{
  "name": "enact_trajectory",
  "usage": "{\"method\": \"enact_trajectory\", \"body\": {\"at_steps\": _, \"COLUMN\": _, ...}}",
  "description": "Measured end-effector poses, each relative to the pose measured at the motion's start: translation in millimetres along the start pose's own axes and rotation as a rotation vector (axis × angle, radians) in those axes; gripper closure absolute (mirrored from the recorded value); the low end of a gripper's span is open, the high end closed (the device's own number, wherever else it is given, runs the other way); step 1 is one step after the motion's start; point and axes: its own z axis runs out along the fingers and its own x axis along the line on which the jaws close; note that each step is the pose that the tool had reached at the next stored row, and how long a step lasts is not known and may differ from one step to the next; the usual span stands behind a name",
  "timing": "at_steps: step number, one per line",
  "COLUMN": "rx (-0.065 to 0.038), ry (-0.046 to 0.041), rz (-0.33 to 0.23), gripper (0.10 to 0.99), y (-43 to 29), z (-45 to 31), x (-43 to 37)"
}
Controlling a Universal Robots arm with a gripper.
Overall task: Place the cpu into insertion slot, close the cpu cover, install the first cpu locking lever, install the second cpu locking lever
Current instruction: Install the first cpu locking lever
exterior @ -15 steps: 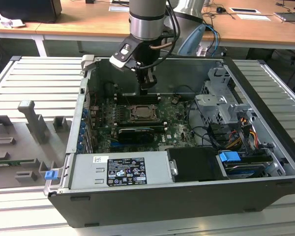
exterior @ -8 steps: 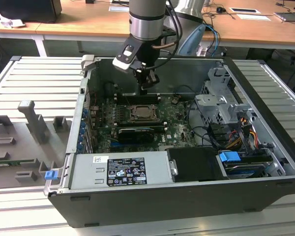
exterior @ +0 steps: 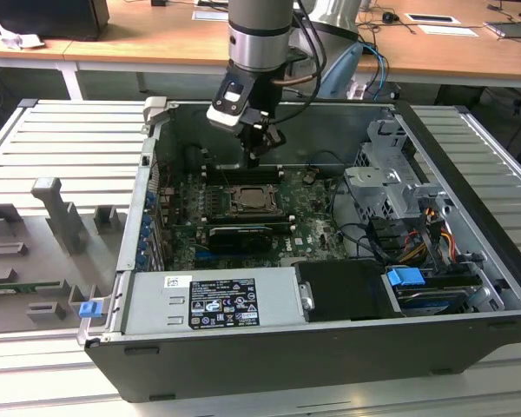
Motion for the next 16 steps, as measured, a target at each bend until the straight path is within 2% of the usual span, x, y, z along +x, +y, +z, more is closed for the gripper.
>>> {"method": "enact_trajectory", "body": {"at_steps": 13, "rx": 0.006, "ry": 0.0060, "rz": -0.273, "gripper": 0.980, "y": 0.0, "z": 0.9, "x": 0.0}}
{"method": "enact_trajectory", "body": {"at_steps": 16, "rx": 0.008, "ry": 0.0080, "rz": -0.370, "gripper": 0.980, "y": 0.0, "z": 0.9, "x": 0.0}}
